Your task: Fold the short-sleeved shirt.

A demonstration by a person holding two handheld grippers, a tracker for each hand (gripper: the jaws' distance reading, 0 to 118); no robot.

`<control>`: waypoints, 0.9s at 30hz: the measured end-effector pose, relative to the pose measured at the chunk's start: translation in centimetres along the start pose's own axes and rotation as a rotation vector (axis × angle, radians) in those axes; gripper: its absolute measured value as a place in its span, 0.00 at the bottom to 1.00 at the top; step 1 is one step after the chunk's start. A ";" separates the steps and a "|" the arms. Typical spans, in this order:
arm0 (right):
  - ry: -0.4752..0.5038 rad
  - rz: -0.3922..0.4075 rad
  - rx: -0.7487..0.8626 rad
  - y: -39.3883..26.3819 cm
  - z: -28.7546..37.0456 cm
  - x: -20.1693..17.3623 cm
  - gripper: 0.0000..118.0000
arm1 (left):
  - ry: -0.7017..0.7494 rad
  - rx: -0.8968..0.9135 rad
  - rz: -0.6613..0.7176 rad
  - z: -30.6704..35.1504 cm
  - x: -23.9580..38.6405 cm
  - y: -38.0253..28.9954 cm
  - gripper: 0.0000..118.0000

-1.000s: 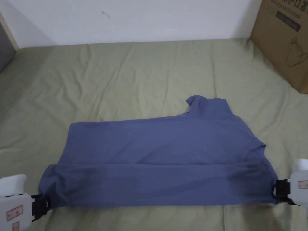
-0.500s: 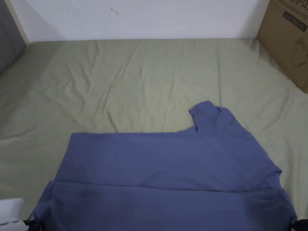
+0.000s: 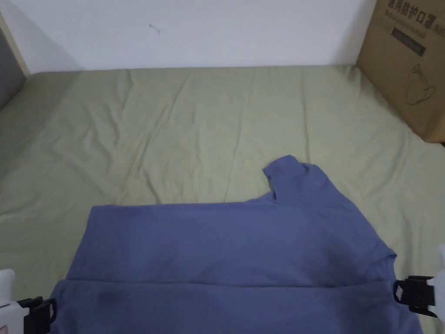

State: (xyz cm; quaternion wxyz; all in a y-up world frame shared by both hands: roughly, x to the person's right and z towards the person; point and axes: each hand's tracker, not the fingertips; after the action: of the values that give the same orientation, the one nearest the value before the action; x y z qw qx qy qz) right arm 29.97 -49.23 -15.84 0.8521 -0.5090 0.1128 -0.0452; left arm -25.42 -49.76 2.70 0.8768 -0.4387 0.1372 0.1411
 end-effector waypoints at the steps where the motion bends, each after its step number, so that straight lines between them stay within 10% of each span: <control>1: -0.008 0.008 0.001 0.1 -0.5 -0.8 0.02 | -0.011 0.007 0.004 -0.5 0.4 0.2 0.00; 8: 0.074 0.018 -0.078 3.2 -6.6 -3.1 0.03 | -0.087 -0.063 0.040 -5.6 3.2 1.0 0.00; 10: 0.094 0.014 -0.070 5.9 -8.0 -3.3 0.39 | -0.085 -0.075 0.035 -6.9 3.0 2.0 0.00; 12: 0.054 0.026 -0.046 9.3 -9.6 -3.6 0.54 | -0.085 -0.073 0.028 -7.8 3.0 3.0 0.00; 22: -0.164 0.132 -0.054 19.6 -20.1 -1.9 0.53 | -0.108 -0.085 0.008 -10.3 4.6 5.6 0.00; 26: -0.171 0.113 -0.075 19.1 -20.3 -2.2 0.27 | -0.123 -0.083 0.037 -10.9 4.7 6.1 0.01; 27: -0.154 0.103 -0.062 19.1 -19.9 -2.4 0.07 | -0.127 -0.079 0.040 -11.0 4.6 6.3 0.10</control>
State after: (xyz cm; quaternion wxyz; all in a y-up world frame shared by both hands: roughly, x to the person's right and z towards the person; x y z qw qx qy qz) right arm 22.16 -56.72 -41.38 0.8434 -0.5304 0.0745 0.0415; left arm -24.83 -54.42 -9.93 0.8627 -0.4603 0.0846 0.1914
